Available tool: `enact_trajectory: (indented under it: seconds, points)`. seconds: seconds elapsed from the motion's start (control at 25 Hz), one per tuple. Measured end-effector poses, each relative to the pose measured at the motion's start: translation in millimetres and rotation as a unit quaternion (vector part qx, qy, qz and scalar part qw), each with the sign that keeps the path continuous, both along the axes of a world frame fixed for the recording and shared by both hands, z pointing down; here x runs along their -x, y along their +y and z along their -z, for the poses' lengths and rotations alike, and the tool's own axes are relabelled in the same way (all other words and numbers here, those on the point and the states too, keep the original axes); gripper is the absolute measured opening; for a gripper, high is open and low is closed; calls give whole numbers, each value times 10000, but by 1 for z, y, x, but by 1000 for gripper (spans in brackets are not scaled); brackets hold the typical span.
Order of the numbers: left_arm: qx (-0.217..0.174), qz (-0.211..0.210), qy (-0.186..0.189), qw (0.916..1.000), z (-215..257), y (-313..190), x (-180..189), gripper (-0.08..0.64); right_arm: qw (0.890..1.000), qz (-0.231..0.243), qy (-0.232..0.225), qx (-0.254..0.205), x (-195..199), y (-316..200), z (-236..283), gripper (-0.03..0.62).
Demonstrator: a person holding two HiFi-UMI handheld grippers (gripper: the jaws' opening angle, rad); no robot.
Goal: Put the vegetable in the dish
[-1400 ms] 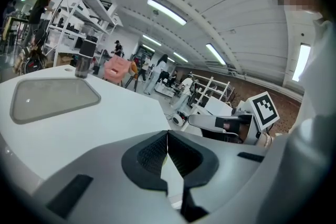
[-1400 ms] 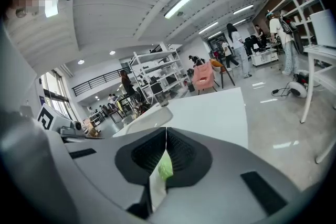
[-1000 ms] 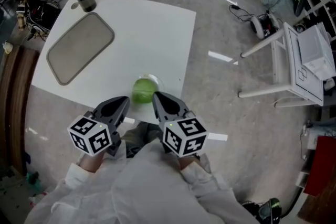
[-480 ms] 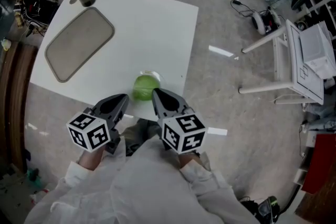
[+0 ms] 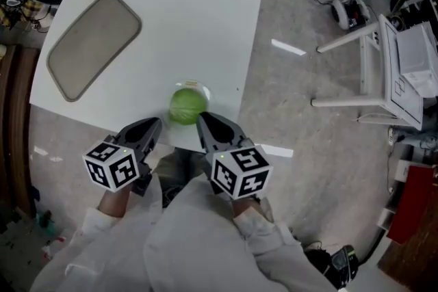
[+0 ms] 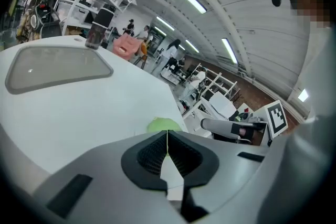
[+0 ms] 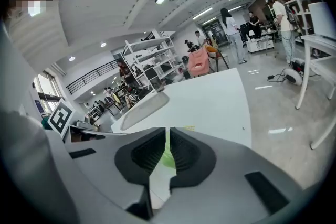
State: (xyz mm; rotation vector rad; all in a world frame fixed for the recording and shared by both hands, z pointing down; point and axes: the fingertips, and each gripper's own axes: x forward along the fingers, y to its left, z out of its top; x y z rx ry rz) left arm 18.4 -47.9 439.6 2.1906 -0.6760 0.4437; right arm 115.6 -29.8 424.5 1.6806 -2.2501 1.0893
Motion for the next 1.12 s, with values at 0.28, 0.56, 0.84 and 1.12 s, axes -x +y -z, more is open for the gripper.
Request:
enact_trajectory:
  seconds: [0.28,0.56,0.84,1.12]
  points:
    - [330,214,-290,9988,-26,-6,3,11,9994,115,-47,308,1,-1,-25,15]
    - [759,227,-348,9963,-50,0,4,11,9979,-376,-171,503,-16,3,-41,17]
    - [1010,493,-486,9925,-66,-7,4,12,9939,-654,-184,865,-43,7,-65,20]
    - [1143,587,-599,9899,-75,-9,0,34,9910,-515,-213,1215,-41,10,-85,83]
